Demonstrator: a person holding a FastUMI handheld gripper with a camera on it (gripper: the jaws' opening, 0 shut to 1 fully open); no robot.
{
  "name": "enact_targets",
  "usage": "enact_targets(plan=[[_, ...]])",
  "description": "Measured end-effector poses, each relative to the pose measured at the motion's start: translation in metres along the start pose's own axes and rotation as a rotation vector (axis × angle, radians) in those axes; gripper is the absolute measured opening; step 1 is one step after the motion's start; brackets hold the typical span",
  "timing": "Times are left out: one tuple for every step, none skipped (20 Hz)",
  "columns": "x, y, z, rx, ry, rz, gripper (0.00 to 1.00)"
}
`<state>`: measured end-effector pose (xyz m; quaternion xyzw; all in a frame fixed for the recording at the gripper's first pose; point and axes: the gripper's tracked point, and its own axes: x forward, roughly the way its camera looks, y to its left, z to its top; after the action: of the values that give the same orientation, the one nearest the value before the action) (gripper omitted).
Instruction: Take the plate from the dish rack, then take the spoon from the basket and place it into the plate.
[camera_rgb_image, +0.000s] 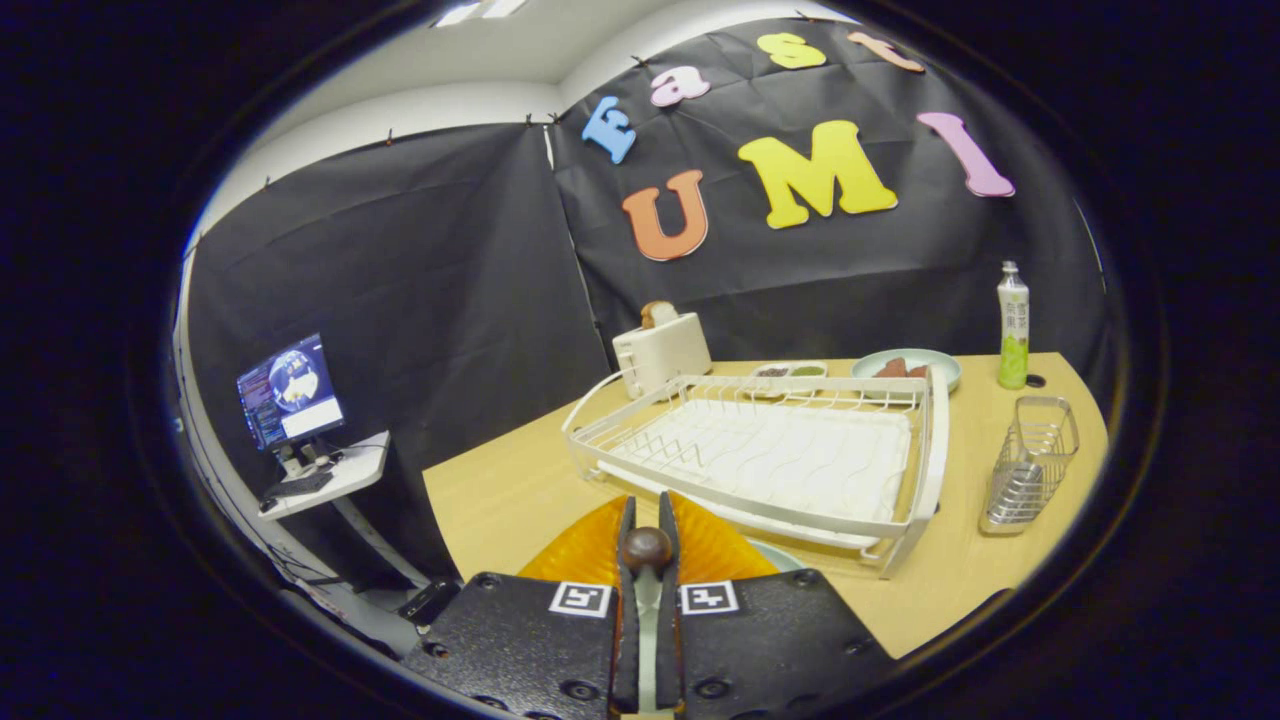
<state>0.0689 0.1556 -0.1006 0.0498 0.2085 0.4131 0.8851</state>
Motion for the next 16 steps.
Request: enact_targets(plan=[[0.001,-0.001,0.0,-0.001,0.002,0.0,0.13],[0.001,-0.004,0.001,-0.002,0.003,-0.008,0.14],[0.002,-0.01,0.001,-0.009,0.006,-0.031,0.17],[0.001,-0.017,0.001,-0.023,0.009,-0.065,0.19],[0.001,-0.025,0.002,-0.037,0.01,-0.096,0.24],[0.001,-0.029,0.003,-0.043,0.007,-0.118,0.27],[0.001,-0.031,0.004,-0.041,0.0,-0.134,0.33],[-0.001,-0.032,0.007,-0.038,-0.005,-0.143,0.35],[-0.002,-0.035,0.009,-0.039,-0.012,-0.162,0.43],[-0.005,-0.039,0.012,-0.047,-0.019,-0.184,0.48],[-0.009,-0.043,0.015,-0.056,-0.029,-0.211,0.57],[-0.013,-0.047,0.019,-0.062,-0.047,-0.247,0.66],[-0.017,-0.052,0.023,-0.07,-0.063,-0.286,0.74],[-0.023,-0.059,0.027,-0.077,-0.079,-0.343,0.83],[-0.029,-0.066,0.032,-0.086,-0.102,-0.393,0.92],[-0.037,-0.071,0.036,-0.089,-0.121,-0.442,1.0]])
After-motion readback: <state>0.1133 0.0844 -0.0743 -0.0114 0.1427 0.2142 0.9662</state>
